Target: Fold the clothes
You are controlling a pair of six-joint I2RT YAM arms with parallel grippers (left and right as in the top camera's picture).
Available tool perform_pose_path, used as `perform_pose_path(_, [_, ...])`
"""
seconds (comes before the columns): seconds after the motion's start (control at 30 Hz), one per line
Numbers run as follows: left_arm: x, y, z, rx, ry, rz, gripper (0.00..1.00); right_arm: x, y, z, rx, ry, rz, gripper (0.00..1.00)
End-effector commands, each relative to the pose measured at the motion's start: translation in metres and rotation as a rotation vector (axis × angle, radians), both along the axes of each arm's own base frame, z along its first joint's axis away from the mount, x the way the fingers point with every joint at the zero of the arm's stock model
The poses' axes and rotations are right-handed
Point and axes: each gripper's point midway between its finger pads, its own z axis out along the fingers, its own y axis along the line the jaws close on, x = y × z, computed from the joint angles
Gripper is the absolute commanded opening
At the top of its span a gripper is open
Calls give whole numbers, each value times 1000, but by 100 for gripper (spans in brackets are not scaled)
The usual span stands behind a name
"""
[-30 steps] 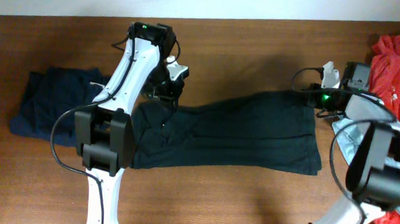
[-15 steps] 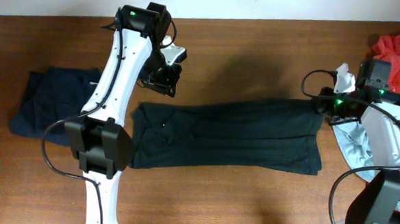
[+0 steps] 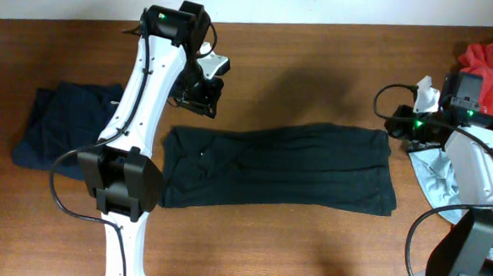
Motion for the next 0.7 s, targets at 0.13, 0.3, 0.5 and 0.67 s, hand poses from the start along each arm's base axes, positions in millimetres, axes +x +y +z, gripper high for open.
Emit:
perform_pose_path(0.13, [4,3,18,-10,-62,-6,27,17,-9,-31,-33,15,14,45])
perform_pose_path(0.3, [8,2,18,-14,-79,-6,27,25,-19,-76,-17,67,0,47])
perform_pose_path(0.5, [8,2,18,-15,-79,-6,27,39,-26,-87,-33,30,-6,47])
perform_pose_path(0.67, [8,2,18,-15,-79,-6,27,37,-26,-95,-29,49,-7,47])
